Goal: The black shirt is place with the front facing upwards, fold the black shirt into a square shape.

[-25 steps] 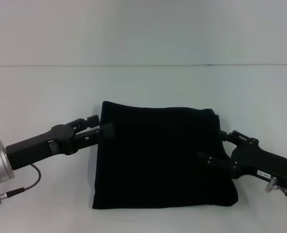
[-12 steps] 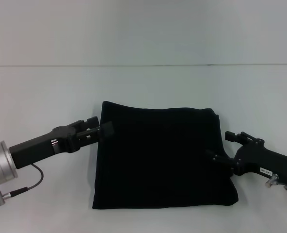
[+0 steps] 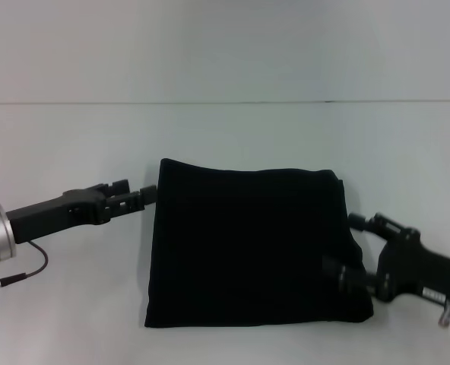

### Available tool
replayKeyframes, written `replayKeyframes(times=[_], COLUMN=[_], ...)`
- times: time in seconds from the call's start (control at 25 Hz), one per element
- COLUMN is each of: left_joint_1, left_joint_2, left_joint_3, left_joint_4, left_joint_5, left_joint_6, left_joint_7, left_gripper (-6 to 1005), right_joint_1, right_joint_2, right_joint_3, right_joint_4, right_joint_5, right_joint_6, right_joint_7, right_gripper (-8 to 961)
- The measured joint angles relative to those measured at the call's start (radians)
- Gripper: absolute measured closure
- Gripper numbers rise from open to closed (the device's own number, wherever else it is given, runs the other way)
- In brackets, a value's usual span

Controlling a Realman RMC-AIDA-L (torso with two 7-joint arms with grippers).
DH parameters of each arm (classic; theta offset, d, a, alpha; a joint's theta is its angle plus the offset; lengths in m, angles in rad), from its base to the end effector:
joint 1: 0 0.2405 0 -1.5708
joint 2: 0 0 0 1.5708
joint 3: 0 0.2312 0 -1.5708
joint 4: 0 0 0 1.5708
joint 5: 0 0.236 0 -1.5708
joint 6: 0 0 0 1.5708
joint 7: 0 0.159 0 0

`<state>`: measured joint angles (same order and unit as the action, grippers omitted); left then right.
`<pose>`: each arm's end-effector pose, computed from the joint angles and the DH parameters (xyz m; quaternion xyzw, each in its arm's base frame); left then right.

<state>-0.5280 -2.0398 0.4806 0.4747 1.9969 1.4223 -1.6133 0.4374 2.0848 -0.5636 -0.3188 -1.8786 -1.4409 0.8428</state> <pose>-0.2960 0.3522 0.0073 -0.8332 -0.4249 -0.3042 0.1810 0.3021 0.3022 -0.0444 -0.9125 0.1751 0.2810 0.2404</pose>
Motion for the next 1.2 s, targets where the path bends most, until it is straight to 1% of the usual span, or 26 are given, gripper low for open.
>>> replayKeyframes(times=[0.08,0.16,0.32,0.52,0.6,0.76,0.96,1.2], left_joint_1=[-0.016,-0.040,-0.058,-0.071,-0.076,-0.086,-0.108,-0.130], left_joint_2=[0.009,0.026,0.040,0.055,0.054,0.046,0.041,0.025], left_joint_3=[0.018,0.038,0.071,0.122,0.131,0.160,0.165,0.175], left_joint_4=[0.003,-0.009,-0.016,-0.019,-0.021,-0.027,-0.065,-0.087], left_joint_5=[0.041,0.089,0.116,0.133,0.140,0.147,0.151,0.155], left_joint_6=[-0.048,-0.078,-0.051,-0.056,-0.062,-0.094,-0.119,-0.144], left_joint_7=[-0.066,-0.214,-0.375,-0.542,-0.580,-0.632,-0.646,-0.648], left_gripper=[77,77,77,78,78,78,78,77], right_joint_1=[-0.006,-0.010,-0.016,-0.017,-0.017,-0.017,-0.018,-0.019], right_joint_2=[-0.001,0.000,0.005,0.005,0.005,0.005,0.003,0.003], right_joint_3=[-0.004,-0.005,-0.005,-0.005,-0.005,-0.004,-0.002,0.001], right_joint_4=[-0.003,-0.006,-0.005,-0.002,-0.002,-0.002,-0.002,-0.004], right_joint_5=[-0.038,-0.065,-0.079,-0.079,-0.079,-0.080,-0.080,-0.080], right_joint_6=[-0.024,-0.029,-0.024,-0.025,-0.029,-0.031,-0.035,-0.042], right_joint_7=[-0.009,-0.012,-0.028,-0.032,-0.033,-0.033,-0.030,-0.026], right_gripper=[11,12,12,12,12,11,11,11])
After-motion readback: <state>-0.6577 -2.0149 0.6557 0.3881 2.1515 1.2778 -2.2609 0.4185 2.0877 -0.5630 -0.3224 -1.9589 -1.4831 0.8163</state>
